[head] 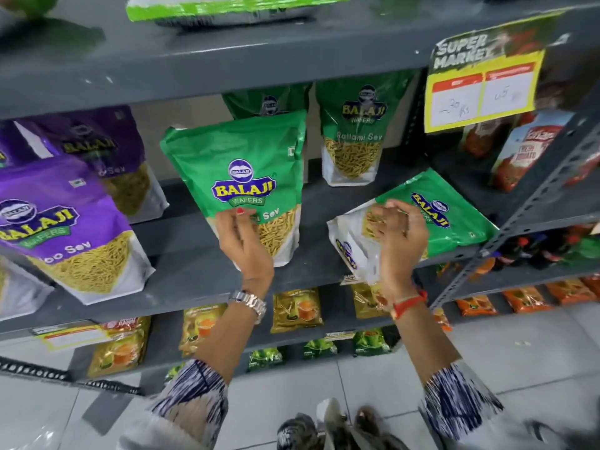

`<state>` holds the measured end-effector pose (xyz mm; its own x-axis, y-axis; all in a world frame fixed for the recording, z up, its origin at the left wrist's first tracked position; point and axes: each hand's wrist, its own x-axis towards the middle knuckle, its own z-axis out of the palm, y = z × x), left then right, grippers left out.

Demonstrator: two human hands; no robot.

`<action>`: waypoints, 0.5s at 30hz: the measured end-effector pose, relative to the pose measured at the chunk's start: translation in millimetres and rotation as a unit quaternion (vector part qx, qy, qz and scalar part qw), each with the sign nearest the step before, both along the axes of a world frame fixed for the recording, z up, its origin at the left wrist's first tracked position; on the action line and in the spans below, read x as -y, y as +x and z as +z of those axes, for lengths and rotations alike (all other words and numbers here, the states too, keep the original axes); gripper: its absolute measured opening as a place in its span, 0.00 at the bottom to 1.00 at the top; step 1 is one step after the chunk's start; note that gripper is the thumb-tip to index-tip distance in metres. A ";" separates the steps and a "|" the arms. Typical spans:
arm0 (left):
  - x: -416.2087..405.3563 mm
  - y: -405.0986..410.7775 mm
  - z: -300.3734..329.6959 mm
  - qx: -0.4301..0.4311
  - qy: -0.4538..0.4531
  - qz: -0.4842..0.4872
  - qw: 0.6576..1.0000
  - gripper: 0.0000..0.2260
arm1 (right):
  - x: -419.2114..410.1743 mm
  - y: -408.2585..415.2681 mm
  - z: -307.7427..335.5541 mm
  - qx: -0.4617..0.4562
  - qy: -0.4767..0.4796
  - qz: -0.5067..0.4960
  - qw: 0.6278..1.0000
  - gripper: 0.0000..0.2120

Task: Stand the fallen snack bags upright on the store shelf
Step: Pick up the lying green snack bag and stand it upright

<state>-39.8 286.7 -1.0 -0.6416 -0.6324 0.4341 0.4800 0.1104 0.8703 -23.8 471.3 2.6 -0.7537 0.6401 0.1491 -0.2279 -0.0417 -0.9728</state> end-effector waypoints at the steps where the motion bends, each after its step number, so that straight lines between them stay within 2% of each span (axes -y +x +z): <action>1: -15.5 -1.4 4.9 -0.022 -0.033 -0.008 0.999 0.09 | -12.3 5.1 -4.3 0.020 -0.002 -0.045 0.999 0.04; 4: -72.5 -16.2 13.3 -0.058 -0.163 -0.120 0.978 0.08 | -50.0 14.9 -20.7 0.107 -0.026 -0.150 0.983 0.07; 6: -107.4 -33.3 13.9 0.012 -0.233 -0.221 0.947 0.06 | -67.6 17.9 -30.2 0.136 -0.112 -0.157 0.972 0.05; 8: -131.6 -59.0 8.1 0.137 -0.295 -0.266 0.907 0.08 | -76.5 19.4 -39.5 0.156 -0.205 -0.097 0.961 0.02; 9: -138.7 -73.7 5.5 0.209 -0.332 -0.277 0.877 0.10 | -77.6 21.2 -43.0 0.178 -0.230 -0.048 0.956 0.06; 11: -146.4 -100.6 3.0 0.344 -0.415 -0.328 0.776 0.13 | -79.9 23.6 -48.3 0.206 -0.264 0.019 0.942 0.12; 12: -147.7 -110.5 2.8 0.378 -0.436 -0.375 0.726 0.14 | -80.3 23.1 -49.4 0.215 -0.274 0.030 0.937 0.12; 13: -148.6 -116.1 4.5 0.397 -0.429 -0.418 0.695 0.16 | -81.3 22.3 -51.9 0.223 -0.283 0.030 0.932 0.10; 14: -149.0 -119.3 6.0 0.415 -0.395 -0.454 0.683 0.18 | -82.0 21.2 -52.9 0.225 -0.297 0.030 0.928 0.08; 15: -149.0 -120.6 6.1 0.429 -0.342 -0.477 0.687 0.18 | -83.9 21.2 -53.7 0.221 -0.308 0.030 0.925 0.06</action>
<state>-160.5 435.7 5.1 -0.8282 0.4163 -0.3753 -0.0386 0.6256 0.7792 -2.7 555.2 -51.1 -0.6902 0.4565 -0.5615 0.2075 -0.6185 -0.7579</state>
